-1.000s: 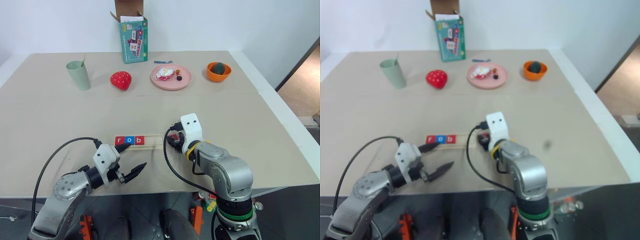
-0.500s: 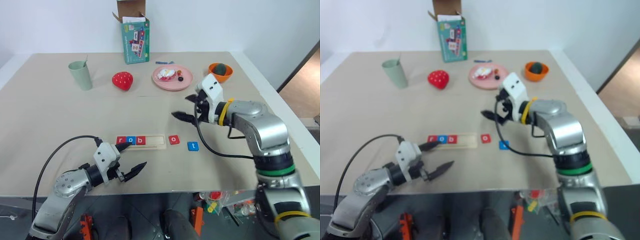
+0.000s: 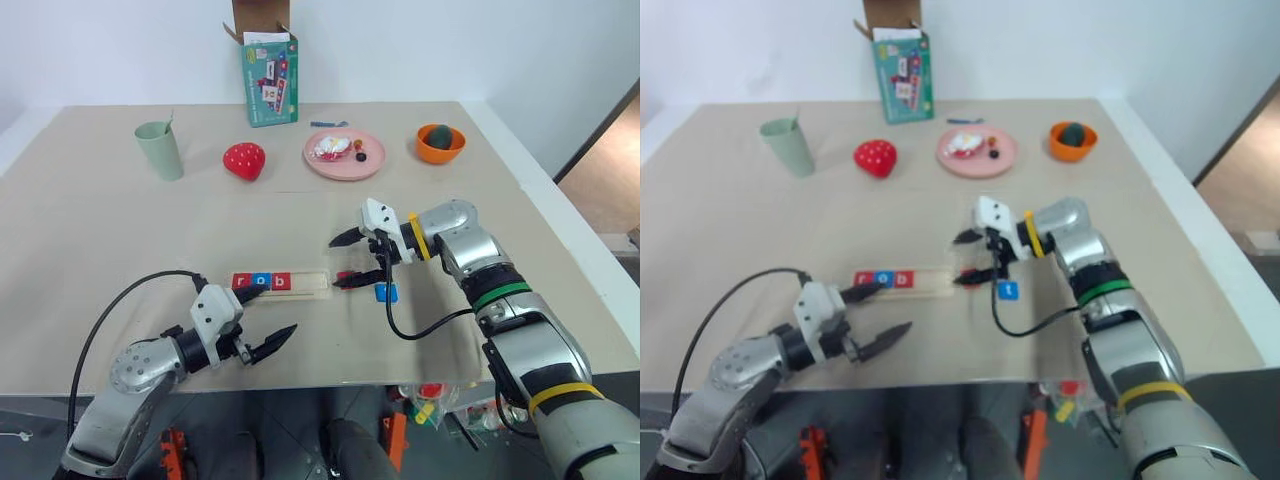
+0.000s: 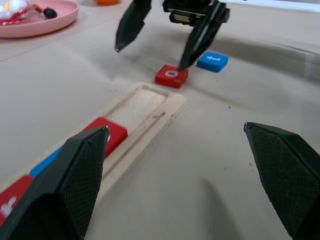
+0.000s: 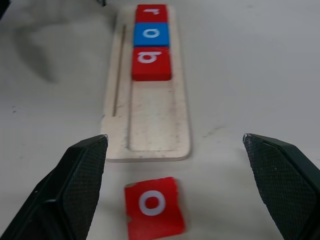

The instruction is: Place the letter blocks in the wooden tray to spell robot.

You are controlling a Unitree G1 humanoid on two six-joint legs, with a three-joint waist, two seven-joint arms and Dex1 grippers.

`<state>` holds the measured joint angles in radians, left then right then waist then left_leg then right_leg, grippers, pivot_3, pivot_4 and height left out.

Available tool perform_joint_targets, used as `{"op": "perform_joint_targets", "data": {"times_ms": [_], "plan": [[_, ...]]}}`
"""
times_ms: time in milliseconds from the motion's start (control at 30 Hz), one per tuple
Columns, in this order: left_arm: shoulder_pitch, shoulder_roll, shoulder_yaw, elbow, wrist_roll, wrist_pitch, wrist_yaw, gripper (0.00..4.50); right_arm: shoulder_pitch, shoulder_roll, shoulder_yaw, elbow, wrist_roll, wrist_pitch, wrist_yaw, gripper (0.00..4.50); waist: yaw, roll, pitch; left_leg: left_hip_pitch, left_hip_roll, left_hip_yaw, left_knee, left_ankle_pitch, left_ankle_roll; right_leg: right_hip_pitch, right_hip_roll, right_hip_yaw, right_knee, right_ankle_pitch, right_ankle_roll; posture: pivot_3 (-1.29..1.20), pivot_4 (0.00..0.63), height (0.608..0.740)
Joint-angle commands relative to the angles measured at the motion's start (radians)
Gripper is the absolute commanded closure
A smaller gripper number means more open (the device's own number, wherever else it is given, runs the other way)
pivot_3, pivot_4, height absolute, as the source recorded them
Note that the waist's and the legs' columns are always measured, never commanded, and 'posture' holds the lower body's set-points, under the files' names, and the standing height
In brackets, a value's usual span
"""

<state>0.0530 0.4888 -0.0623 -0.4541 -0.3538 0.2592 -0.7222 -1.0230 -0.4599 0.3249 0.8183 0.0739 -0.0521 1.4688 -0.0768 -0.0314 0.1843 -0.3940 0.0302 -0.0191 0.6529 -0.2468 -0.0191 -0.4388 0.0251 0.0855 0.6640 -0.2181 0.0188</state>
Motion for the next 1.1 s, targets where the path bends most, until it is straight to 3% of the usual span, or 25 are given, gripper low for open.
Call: {"op": "perform_joint_targets", "data": {"times_ms": [33, 267, 300, 400, 1100], "plan": [[0.008, 0.003, 0.014, -0.047, 0.002, -0.016, 0.013, 0.0, -0.028, 0.001, -0.014, 0.044, -0.022, -0.069, 0.024, 0.03, 0.0, 0.0, 0.0, 0.0, 0.0, 0.0, 0.0, 0.0, 0.0, 0.0, 0.0, 0.0, 0.0, 0.0, 0.0, 0.0, 0.15, 0.74], [0.006, 0.004, 0.008, -0.047, 0.002, -0.01, 0.025, 0.0, -0.053, 0.018, -0.026, 0.175, -0.076, -0.166, -0.009, 0.03, 0.0, 0.0, 0.0, 0.001, 0.0, 0.0, 0.0, 0.0, 0.0, 0.0, 0.001, 0.0, 0.001, 0.001, -0.001, 0.0, 0.15, 0.74], [0.007, 0.007, 0.011, -0.046, 0.002, -0.01, 0.023, 0.0, -0.054, 0.02, -0.028, 0.189, -0.08, -0.175, -0.012, 0.27, 0.0, 0.0, 0.0, 0.001, 0.0, 0.0, 0.0, 0.0, 0.0, 0.0, 0.001, 0.0, 0.001, 0.001, -0.001, 0.0, 0.15, 0.74], [0.011, 0.012, 0.017, -0.041, 0.002, -0.011, 0.021, 0.0, -0.052, 0.026, -0.035, 0.218, -0.087, -0.201, -0.022, 0.27, 0.0, 0.0, 0.0, 0.001, 0.001, 0.0, 0.0, 0.0, -0.001, 0.0, 0.001, 0.0, 0.002, 0.001, -0.001, 0.0, 0.15, 0.74], [0.006, 0.023, 0.01, -0.03, 0.006, -0.002, 0.013, 0.0, 0.014, 0.015, -0.093, 0.221, -0.065, -0.225, 0.001, 0.27, 0.0, 0.0, 0.0, 0.002, 0.0, 0.0, 0.001, 0.001, -0.002, 0.001, 0.001, 0.0, 0.002, 0.001, -0.001, 0.0, 0.15, 0.74]]}}
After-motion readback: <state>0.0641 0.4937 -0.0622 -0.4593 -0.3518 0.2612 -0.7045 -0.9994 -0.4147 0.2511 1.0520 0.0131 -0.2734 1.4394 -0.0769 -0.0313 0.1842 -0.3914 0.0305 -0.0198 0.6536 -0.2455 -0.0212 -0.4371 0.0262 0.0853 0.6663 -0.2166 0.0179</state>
